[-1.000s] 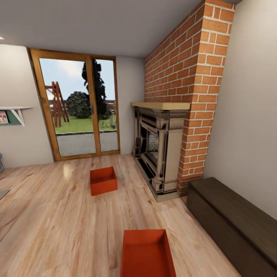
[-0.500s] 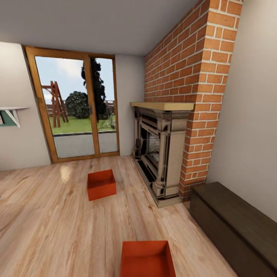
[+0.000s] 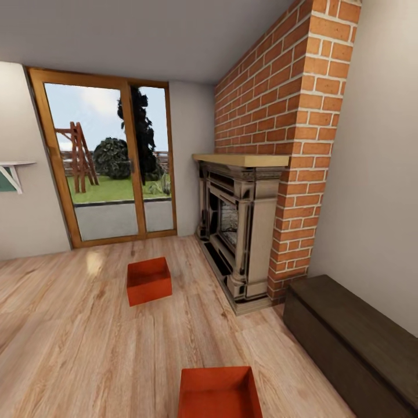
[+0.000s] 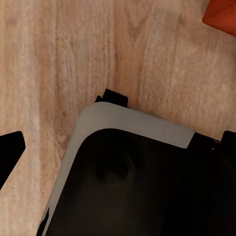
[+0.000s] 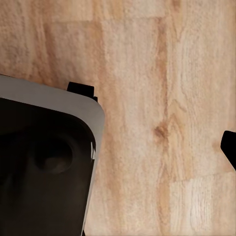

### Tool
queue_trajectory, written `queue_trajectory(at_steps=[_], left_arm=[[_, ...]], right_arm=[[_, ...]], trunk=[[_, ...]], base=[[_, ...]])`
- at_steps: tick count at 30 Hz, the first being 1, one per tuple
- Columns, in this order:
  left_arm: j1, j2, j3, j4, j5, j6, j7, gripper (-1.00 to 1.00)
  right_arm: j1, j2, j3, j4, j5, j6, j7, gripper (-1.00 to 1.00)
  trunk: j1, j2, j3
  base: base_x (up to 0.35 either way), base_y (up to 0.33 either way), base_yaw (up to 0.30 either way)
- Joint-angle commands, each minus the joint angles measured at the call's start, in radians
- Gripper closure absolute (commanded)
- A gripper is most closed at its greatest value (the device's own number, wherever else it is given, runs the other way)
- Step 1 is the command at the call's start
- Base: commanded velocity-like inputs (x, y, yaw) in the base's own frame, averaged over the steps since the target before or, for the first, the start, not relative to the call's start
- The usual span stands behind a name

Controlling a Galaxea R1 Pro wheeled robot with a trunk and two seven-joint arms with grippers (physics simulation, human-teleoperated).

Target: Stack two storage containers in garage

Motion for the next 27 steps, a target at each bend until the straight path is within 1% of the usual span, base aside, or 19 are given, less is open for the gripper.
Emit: queue_trajectory(at_steps=[1, 5, 15, 24, 27], left_arm=[[0.000, 0.000, 0.004, -0.002, 0.002, 0.005, 0.001, -1.00], [0.000, 0.000, 0.004, -0.002, 0.003, 0.005, 0.001, -1.00], [0.000, 0.000, 0.005, -0.002, 0.006, 0.005, 0.001, -1.00], [0.000, 0.000, 0.005, -0.001, 0.006, 0.005, 0.001, -1.00], [0.000, 0.000, 0.005, -0.001, 0.007, 0.005, 0.001, -1.00]], right_arm=[[-0.001, 0.000, 0.004, 0.001, 0.005, -0.003, -0.005, -1.00], [-0.001, 0.000, 0.004, 0.001, 0.005, -0.003, -0.005, -1.00], [-0.001, 0.001, 0.004, 0.001, 0.005, -0.001, -0.004, -1.00], [-0.001, 0.001, 0.004, 0.001, 0.005, 0.000, -0.005, -1.00], [-0.001, 0.000, 0.004, 0.001, 0.005, -0.001, -0.004, -1.00]], trunk=[[0.000, -0.001, -0.001], [0.000, -0.001, -0.001], [0.000, -0.001, -0.001], [0.000, -0.001, -0.001], [0.000, -0.001, -0.001]], base=[[0.000, 0.000, -0.006], [0.000, 0.000, -0.010], [0.000, 0.000, -0.191], [0.000, 0.000, -0.016], [0.000, -0.143, 0.000]])
